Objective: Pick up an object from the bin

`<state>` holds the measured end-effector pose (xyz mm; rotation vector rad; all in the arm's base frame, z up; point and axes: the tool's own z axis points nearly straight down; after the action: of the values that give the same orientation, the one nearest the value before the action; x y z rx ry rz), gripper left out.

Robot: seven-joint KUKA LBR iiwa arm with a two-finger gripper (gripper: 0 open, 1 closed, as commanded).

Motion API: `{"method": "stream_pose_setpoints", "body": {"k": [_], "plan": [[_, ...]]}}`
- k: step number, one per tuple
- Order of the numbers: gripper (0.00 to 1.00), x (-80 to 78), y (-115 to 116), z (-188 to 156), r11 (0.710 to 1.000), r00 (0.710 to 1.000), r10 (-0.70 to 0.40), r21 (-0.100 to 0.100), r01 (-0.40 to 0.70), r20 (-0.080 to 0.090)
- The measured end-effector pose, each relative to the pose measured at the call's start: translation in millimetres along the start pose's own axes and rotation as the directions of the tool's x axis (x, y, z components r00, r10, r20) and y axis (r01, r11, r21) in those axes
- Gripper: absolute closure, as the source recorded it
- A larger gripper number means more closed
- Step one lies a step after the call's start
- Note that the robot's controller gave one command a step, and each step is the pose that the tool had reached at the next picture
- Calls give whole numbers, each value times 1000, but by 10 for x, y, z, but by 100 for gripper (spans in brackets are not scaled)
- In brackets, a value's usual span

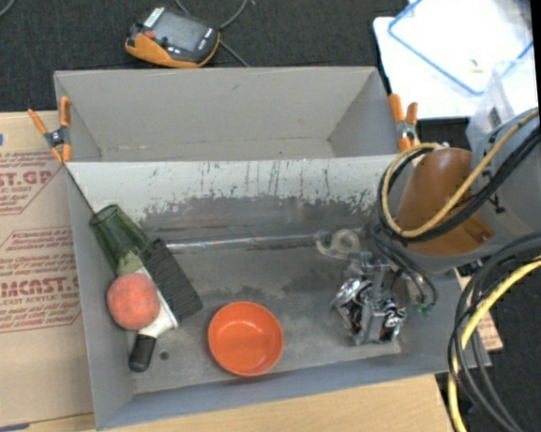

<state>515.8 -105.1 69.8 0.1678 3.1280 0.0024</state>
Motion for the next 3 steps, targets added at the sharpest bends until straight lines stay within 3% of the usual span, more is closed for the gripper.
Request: {"method": "stream_pose_setpoints", "body": {"k": [1,2,3], "plan": [[0,-58,-31,3,999,999,-51,1,51,-9],[0,-24,-6,3,1000,1000,-17,0,17,-3],[100,-56,-9,6,999,999,-49,0,49,-8]]}}
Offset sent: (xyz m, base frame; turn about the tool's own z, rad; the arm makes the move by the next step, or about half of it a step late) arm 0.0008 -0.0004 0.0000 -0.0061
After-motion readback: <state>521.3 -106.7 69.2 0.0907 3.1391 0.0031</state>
